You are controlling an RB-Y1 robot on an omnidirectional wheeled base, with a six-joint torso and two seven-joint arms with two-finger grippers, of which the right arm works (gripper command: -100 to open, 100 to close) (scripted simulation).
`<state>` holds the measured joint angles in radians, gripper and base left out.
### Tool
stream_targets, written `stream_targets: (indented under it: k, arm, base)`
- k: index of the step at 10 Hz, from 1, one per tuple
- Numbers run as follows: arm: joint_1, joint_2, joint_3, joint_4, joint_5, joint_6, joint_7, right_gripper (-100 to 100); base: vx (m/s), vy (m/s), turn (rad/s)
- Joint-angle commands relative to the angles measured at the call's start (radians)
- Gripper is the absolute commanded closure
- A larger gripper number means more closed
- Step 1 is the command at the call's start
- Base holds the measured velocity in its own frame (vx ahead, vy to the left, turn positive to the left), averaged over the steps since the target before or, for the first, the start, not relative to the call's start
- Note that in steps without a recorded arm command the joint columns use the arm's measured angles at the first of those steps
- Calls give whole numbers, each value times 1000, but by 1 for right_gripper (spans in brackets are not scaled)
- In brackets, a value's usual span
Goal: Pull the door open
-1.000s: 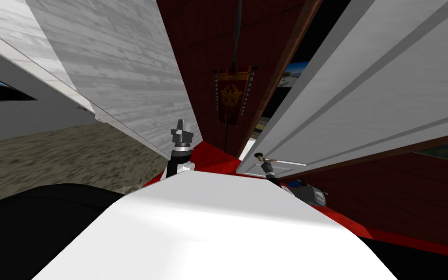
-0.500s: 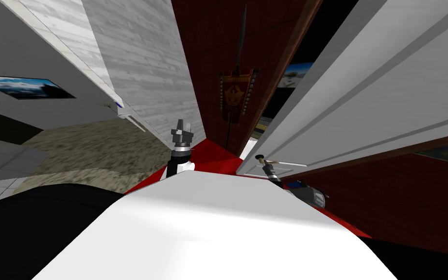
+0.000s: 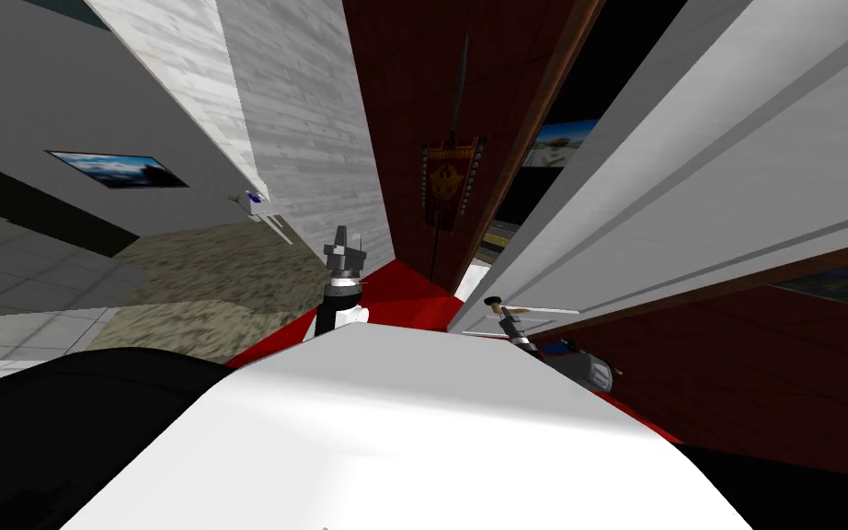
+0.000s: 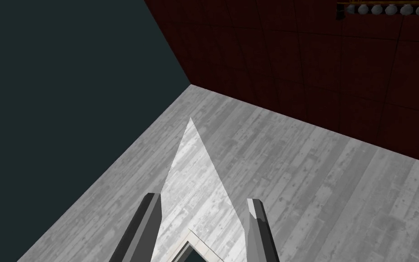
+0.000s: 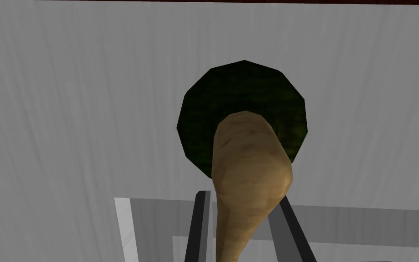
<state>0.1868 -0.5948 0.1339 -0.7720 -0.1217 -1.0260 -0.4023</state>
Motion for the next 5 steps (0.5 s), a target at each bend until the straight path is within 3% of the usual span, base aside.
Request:
stream_targets:
  k: [1, 5]
  arm:
    - [8, -7, 3, 9, -1, -21, -5, 100]
    - [28, -25, 11, 34, -4, -76, -16, 100]
  base:
    - [-118, -32, 146]
    - [-182, -78, 170]
